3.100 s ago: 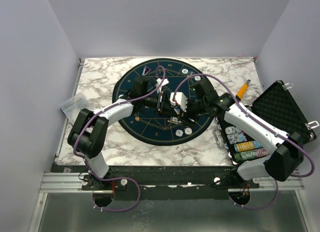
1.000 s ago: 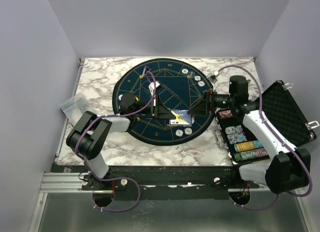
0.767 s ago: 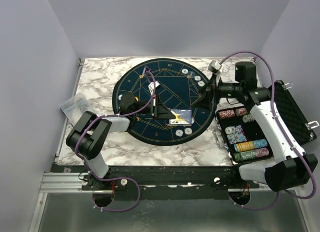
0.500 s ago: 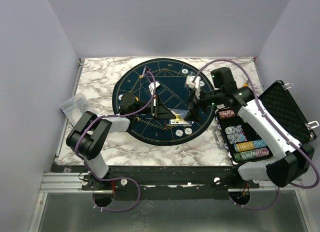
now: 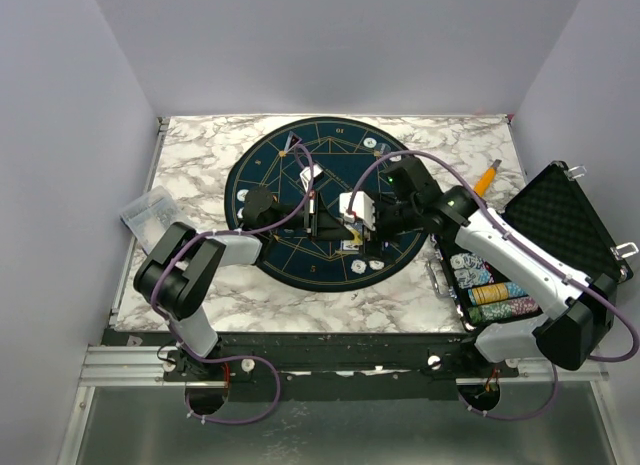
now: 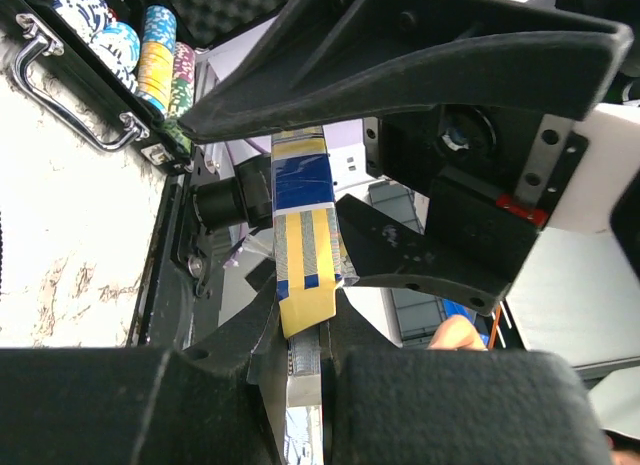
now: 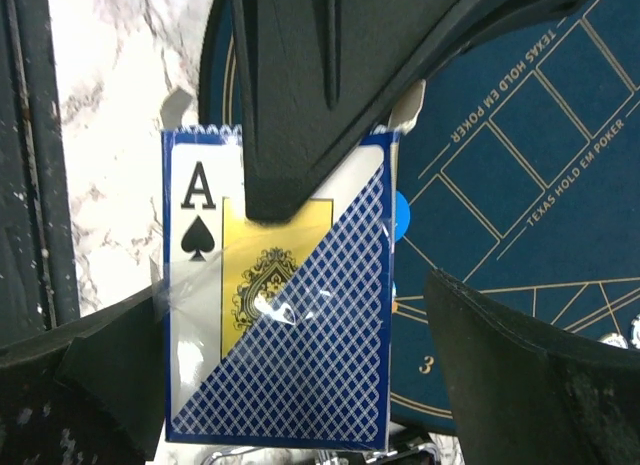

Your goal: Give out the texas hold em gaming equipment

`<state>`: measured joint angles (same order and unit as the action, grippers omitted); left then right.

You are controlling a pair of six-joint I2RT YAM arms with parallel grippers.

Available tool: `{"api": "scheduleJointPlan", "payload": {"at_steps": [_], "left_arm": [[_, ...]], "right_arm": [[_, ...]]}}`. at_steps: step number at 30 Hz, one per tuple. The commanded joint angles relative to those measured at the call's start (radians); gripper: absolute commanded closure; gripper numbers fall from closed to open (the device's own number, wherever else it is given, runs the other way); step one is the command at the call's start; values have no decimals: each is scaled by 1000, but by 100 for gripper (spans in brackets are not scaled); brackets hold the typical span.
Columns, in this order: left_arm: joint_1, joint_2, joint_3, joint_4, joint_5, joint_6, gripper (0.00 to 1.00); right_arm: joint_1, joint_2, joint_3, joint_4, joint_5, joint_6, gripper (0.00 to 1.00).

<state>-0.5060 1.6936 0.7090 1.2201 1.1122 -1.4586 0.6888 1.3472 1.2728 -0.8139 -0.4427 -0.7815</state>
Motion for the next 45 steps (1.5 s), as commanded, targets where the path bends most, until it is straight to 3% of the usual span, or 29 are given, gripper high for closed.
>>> {"api": "scheduleJointPlan", "payload": {"at_steps": [1, 3, 8, 13, 19, 26, 45], "left_arm": [[-5, 11, 8, 15, -15, -6, 100], [-6, 14, 9, 14, -15, -10, 100], [-11, 26, 15, 14, -7, -17, 100], [-12, 33, 19, -28, -9, -3, 75], [-12, 48, 16, -130, -31, 51, 64], [-19, 36, 13, -234, -43, 117, 59], [-40, 82, 32, -204, -13, 89, 59]], "right_arm": [[5, 3, -34, -40, 72, -66, 2], [6, 0, -40, -34, 82, -66, 9], [8, 2, -36, -11, 100, -50, 42], [7, 22, -3, -53, 121, -41, 56], [8, 57, -9, -90, 169, -13, 56], [8, 99, 30, -126, 183, 30, 56], [37, 187, 155, -269, 163, 4, 51]]}}
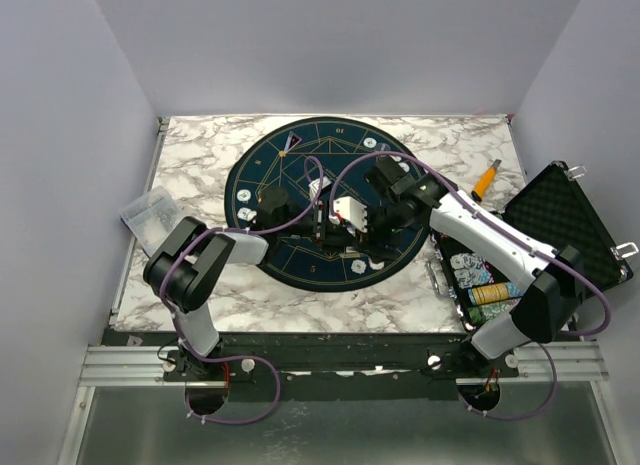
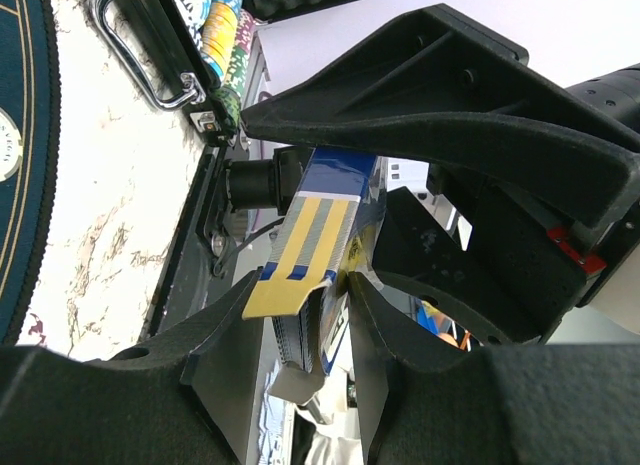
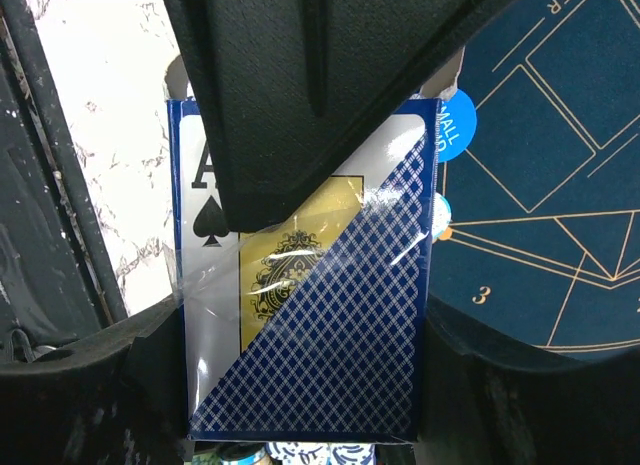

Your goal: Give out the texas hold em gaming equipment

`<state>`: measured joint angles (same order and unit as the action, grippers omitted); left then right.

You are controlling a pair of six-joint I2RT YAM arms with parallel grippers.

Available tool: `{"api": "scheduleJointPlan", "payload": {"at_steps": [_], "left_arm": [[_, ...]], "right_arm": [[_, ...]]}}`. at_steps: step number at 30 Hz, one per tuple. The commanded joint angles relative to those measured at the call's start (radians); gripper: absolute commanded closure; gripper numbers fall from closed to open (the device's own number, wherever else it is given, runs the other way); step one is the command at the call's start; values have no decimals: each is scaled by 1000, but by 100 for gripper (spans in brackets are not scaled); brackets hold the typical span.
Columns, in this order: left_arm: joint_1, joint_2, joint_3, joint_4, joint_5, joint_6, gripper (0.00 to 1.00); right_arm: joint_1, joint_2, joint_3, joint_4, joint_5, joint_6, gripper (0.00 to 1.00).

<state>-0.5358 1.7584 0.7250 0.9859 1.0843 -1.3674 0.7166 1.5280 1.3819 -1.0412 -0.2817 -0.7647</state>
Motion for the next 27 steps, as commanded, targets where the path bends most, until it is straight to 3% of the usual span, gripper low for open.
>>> {"api": "scheduleJointPlan", "payload": {"at_steps": [1, 12, 24, 27], "left_arm": [[-10, 18, 16, 36, 15, -6, 59], [-18, 31, 17, 124, 28, -63, 58], [-35, 76, 24, 314, 41, -200, 56], [-39, 79, 21, 333, 39, -210, 68]], "right_arm": [[9, 8, 49, -42, 5, -13, 50], [8, 10, 50, -36, 5, -16, 43], [8, 4, 64, -12, 3, -16, 42], [8, 5, 66, -17, 3, -16, 39]]}}
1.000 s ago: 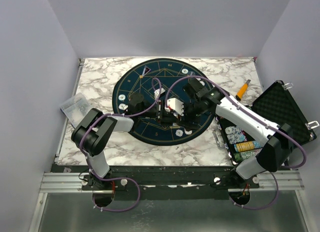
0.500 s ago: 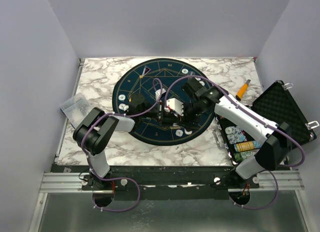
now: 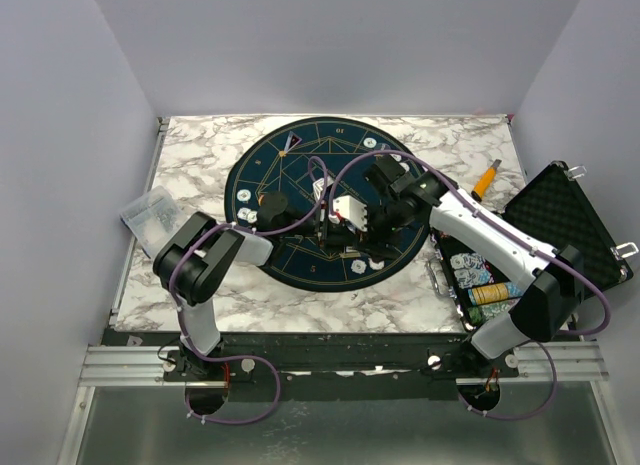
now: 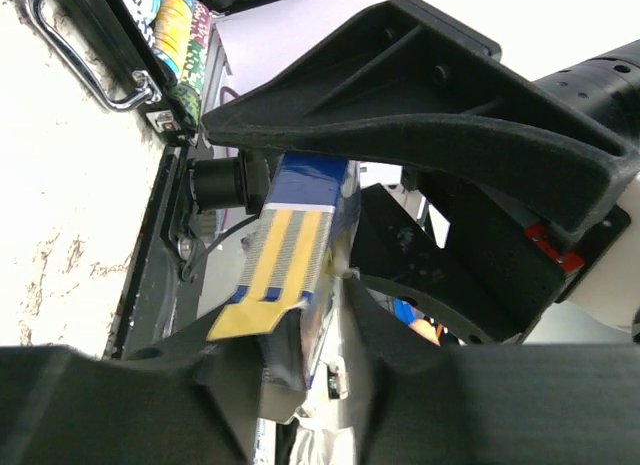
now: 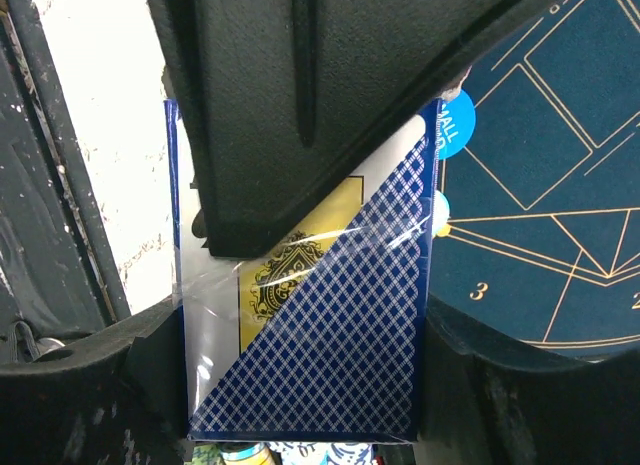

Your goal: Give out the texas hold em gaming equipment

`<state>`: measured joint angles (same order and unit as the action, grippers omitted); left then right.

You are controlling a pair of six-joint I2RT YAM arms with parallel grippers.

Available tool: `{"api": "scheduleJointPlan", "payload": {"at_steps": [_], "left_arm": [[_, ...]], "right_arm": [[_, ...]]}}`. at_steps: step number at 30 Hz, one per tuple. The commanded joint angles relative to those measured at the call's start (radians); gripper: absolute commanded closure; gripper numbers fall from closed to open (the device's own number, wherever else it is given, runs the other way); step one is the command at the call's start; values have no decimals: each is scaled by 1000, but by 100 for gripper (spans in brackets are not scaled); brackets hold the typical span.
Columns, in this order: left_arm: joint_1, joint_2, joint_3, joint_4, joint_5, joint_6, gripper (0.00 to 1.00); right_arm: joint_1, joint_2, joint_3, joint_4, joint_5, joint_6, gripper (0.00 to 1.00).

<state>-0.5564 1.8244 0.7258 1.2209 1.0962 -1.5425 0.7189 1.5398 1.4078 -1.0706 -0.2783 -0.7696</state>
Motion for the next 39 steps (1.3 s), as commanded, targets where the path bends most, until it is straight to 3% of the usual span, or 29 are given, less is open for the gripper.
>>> {"api": "scheduleJointPlan", "payload": {"at_steps": [1, 6, 8, 9, 10, 15, 18, 21, 23, 25, 31, 39], "left_arm": [[-19, 15, 20, 108, 27, -40, 73], [-19, 30, 21, 192, 28, -93, 90], [-19, 30, 21, 203, 28, -100, 94], [-19, 30, 19, 207, 28, -102, 96], [-19, 30, 18, 210, 28, -102, 97], [-18, 36, 20, 234, 28, -123, 100], [-18, 38, 21, 242, 31, -130, 100], [-19, 37, 20, 245, 33, -132, 91], [-19, 38, 19, 244, 30, -137, 72], [-18, 43, 19, 243, 27, -142, 62], [-29, 70, 34, 248, 27, -162, 55], [-37, 84, 38, 268, 29, -182, 52]], "right_arm": [[6, -7, 38, 11, -1, -14, 38], [6, -26, 25, 21, -8, -12, 24], [6, -36, 15, 24, -5, -12, 14], [6, -42, 9, 25, -3, -15, 3], [6, -46, 1, 24, 3, -19, 0], [6, -50, -31, 24, 42, -50, 1], [6, -49, -29, 17, 39, -66, 12], [6, -41, -5, 4, 49, -69, 27], [5, -25, 23, -27, 58, -65, 35], [7, -6, 56, -67, 51, -54, 38], [15, 28, 100, -123, 65, -26, 40], [47, 62, 124, -183, 87, -20, 32]]}}
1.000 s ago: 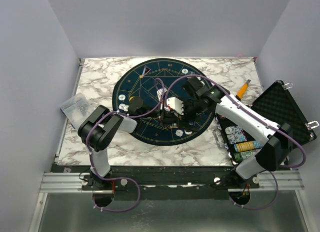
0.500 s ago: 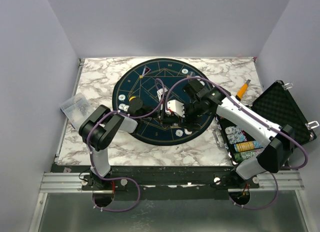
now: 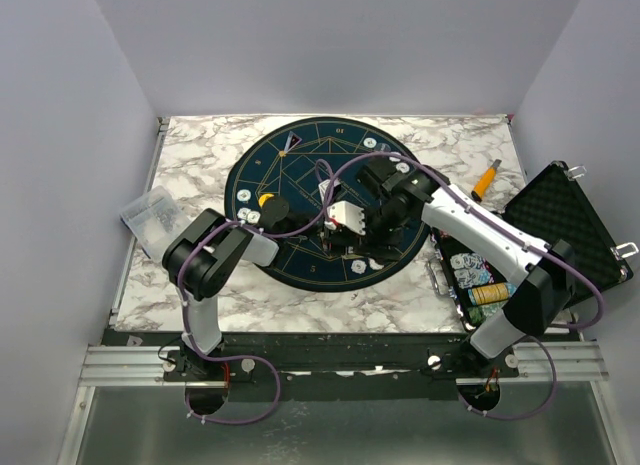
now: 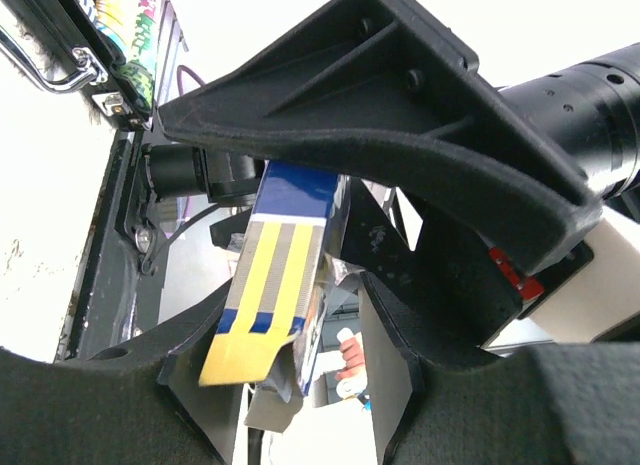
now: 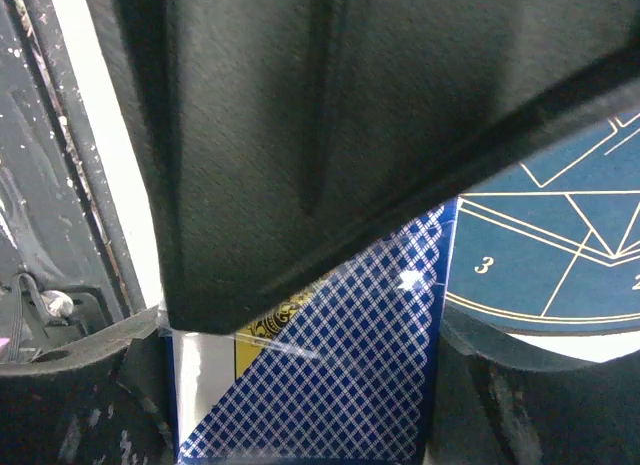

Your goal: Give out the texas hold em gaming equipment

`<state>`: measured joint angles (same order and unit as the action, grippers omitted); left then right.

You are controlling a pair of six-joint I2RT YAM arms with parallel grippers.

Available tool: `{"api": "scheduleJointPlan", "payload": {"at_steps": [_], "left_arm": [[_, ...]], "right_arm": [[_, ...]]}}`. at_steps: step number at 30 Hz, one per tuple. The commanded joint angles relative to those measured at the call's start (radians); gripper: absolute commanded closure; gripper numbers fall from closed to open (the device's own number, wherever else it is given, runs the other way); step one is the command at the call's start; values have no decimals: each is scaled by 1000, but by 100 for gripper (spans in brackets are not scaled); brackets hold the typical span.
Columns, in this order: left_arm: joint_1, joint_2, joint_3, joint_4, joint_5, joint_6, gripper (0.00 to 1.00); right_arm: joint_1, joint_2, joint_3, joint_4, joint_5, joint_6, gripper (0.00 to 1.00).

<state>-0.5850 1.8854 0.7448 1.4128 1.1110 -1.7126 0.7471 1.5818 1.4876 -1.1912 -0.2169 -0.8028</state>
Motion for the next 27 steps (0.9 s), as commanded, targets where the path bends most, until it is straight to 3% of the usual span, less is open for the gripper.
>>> {"api": "scheduleJointPlan", "payload": {"at_steps": [1, 10, 16, 19, 24, 27], "left_arm": [[-8, 24, 20, 78, 15, -13, 51], [-16, 35, 22, 97, 13, -29, 53], [-16, 18, 18, 112, 7, -18, 80], [-13, -4, 6, 99, 1, 5, 98], [-9, -50, -11, -78, 6, 124, 100], [-9, -91, -22, -233, 1, 230, 100]], "right_arm": [[20, 22, 47, -64, 28, 14, 32], [25, 70, 127, -102, 56, 13, 30], [26, 19, 14, -32, 54, 6, 34], [26, -39, -64, 48, 34, 9, 32], [26, -117, -143, 176, 9, 48, 13], [25, -172, -195, 233, -17, 58, 12]]}}
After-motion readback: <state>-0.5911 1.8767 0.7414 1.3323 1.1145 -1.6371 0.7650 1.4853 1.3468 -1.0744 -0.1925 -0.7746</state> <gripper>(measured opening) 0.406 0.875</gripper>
